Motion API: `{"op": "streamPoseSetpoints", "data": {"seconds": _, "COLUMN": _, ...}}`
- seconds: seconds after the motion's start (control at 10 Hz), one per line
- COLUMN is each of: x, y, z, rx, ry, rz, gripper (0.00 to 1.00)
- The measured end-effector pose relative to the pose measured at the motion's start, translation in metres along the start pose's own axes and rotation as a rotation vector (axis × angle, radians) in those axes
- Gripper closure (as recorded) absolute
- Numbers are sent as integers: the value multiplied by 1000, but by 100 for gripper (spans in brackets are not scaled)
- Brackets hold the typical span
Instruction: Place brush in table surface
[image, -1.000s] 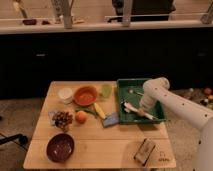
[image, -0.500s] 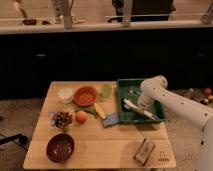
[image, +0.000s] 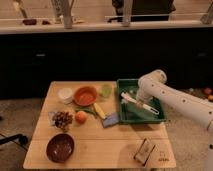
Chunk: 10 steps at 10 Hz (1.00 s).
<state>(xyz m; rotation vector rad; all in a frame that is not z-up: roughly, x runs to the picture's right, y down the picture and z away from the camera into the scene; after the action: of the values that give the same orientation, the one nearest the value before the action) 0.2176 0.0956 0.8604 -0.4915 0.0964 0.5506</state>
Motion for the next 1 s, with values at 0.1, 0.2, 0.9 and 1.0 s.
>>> {"op": "streamPoseSetpoints", "data": {"seconds": 0.1, "x": -1, "y": -6, "z": -13, "rx": 28, "ry": -14, "rz": -8, "gripper": 100}}
{"op": "streamPoseSetpoints", "data": {"seconds": 0.2, "x": -2, "y": -8, "z": -19, "rx": 39, "ry": -20, "rz": -17, "gripper": 100}}
{"op": "streamPoseSetpoints", "data": {"seconds": 0.9, "x": -26, "y": 2, "z": -59, "rx": 62, "ry": -11, "rz": -114, "gripper": 100}}
{"op": "streamPoseSetpoints", "data": {"seconds": 1.0, "x": -29, "y": 5, "z": -64, "rx": 51, "ry": -9, "rz": -132, "gripper": 100}}
